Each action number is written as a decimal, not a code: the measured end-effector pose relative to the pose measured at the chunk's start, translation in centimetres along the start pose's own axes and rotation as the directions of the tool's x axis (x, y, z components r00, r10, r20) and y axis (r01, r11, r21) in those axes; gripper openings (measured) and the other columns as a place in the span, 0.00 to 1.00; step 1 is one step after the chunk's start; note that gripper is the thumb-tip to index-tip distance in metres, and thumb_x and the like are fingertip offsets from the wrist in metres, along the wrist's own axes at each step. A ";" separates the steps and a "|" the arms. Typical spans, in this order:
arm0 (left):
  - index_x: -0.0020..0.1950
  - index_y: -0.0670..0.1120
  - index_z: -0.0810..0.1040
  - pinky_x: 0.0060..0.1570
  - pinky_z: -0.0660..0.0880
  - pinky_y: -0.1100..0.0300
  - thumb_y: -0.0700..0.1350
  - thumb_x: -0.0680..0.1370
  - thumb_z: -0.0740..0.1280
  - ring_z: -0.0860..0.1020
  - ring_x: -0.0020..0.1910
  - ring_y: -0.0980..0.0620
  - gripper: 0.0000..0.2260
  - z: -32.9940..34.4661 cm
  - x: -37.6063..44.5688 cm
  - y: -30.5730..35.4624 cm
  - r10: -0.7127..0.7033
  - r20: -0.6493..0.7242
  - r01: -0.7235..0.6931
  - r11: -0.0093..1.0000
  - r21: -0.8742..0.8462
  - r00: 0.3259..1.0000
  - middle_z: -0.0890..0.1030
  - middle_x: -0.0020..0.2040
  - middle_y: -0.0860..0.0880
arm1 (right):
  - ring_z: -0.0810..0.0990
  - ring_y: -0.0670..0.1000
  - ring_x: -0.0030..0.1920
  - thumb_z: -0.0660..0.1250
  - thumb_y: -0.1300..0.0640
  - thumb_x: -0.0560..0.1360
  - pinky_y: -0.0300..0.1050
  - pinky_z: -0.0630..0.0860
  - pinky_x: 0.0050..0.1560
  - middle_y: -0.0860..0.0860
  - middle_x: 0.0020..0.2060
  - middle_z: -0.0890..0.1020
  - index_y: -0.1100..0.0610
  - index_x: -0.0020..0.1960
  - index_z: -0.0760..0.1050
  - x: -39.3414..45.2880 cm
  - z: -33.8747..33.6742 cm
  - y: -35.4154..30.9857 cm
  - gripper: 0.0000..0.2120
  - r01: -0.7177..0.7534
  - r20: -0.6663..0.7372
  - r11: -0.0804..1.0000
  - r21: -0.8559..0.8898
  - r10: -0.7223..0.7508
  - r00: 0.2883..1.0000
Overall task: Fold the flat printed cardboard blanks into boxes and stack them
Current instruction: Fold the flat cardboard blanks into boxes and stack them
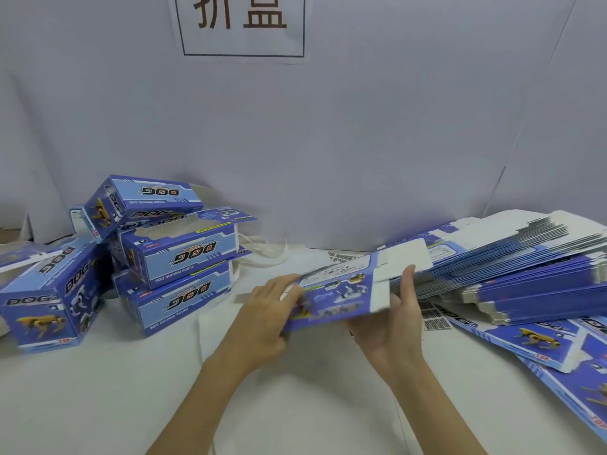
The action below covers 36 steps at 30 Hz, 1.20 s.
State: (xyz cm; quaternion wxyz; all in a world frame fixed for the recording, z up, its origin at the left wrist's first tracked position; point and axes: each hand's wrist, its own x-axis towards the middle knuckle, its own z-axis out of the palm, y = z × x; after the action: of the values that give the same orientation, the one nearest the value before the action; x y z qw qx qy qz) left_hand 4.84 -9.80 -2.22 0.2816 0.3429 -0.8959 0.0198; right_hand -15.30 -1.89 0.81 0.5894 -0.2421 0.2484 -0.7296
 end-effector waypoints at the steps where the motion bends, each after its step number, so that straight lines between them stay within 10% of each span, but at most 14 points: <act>1: 0.68 0.53 0.72 0.71 0.68 0.53 0.46 0.71 0.74 0.68 0.76 0.49 0.26 0.1 -0.1 0.4 -0.015 0.018 0.016 0.996 -0.087 1.000 0.66 0.80 0.52 | 0.80 0.65 0.68 0.58 0.30 0.81 0.65 0.77 0.68 0.61 0.69 0.81 0.56 0.75 0.76 -0.1 -0.1 0.0 0.36 0.008 -0.025 0.999 -0.035 -0.009 1.000; 5: 0.81 0.64 0.52 0.75 0.56 0.63 0.69 0.71 0.72 0.57 0.78 0.67 0.44 0.4 -0.2 2.4 -0.050 -0.002 0.047 0.947 -0.318 0.999 0.57 0.82 0.64 | 0.87 0.61 0.58 0.59 0.43 0.85 0.54 0.86 0.48 0.59 0.61 0.86 0.57 0.70 0.79 -0.3 -0.3 0.5 0.23 -0.069 -0.093 0.978 -0.197 0.051 0.994; 10: 0.81 0.62 0.34 0.81 0.53 0.50 0.58 0.77 0.70 0.45 0.84 0.55 0.49 1.0 0.0 2.6 -0.028 0.041 0.029 0.999 -0.020 0.999 0.48 0.85 0.56 | 0.87 0.60 0.59 0.59 0.48 0.86 0.54 0.86 0.49 0.58 0.61 0.86 0.59 0.70 0.78 0.0 -0.4 0.7 0.20 -0.087 -0.075 0.949 -0.303 0.067 0.995; 21: 0.73 0.41 0.78 0.58 0.79 0.33 0.36 0.59 0.84 0.80 0.68 0.39 0.42 1.7 0.6 3.2 -0.016 -0.148 0.057 0.960 0.275 0.989 0.80 0.70 0.43 | 0.88 0.59 0.53 0.72 0.56 0.82 0.57 0.86 0.51 0.55 0.56 0.87 0.59 0.71 0.71 0.6 -0.8 2.9 0.20 -0.114 -0.420 0.897 -0.427 -0.085 0.904; 26: 0.70 0.43 0.81 0.55 0.80 0.34 0.40 0.60 0.84 0.82 0.64 0.41 0.37 2.1 0.9 3.1 0.037 -0.091 0.011 0.882 0.471 0.995 0.82 0.67 0.44 | 0.66 0.60 0.75 0.86 0.46 0.64 0.62 0.70 0.72 0.62 0.73 0.70 0.57 0.81 0.53 1.0 -2.5 3.1 0.58 -0.135 -0.364 0.385 -0.913 -0.618 0.697; 32: 0.69 0.44 0.82 0.55 0.81 0.35 0.41 0.62 0.84 0.82 0.64 0.40 0.35 2.2 0.9 3.6 0.024 -0.023 -0.009 0.854 0.520 0.999 0.82 0.68 0.44 | 0.76 0.61 0.49 0.83 0.48 0.69 0.55 0.69 0.50 0.54 0.46 0.78 0.54 0.46 0.80 1.8 -3.4 2.7 0.15 -0.046 0.233 -0.339 -0.939 -0.733 0.639; 36: 0.70 0.44 0.81 0.56 0.81 0.36 0.41 0.62 0.84 0.82 0.64 0.41 0.36 2.1 0.7 3.2 0.012 0.005 -0.013 0.847 0.531 1.000 0.82 0.68 0.44 | 0.77 0.53 0.42 0.74 0.65 0.76 0.47 0.73 0.46 0.45 0.40 0.79 0.54 0.47 0.81 1.9 -3.5 2.6 0.07 0.224 0.313 -0.227 -0.948 -0.527 0.790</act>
State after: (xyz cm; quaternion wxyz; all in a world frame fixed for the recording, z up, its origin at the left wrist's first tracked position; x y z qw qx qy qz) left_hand 1.41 -8.28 -3.13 0.1750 0.4015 -0.8580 0.2683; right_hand -15.96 -3.97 -3.43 -0.0632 -0.5727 0.6657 -0.4742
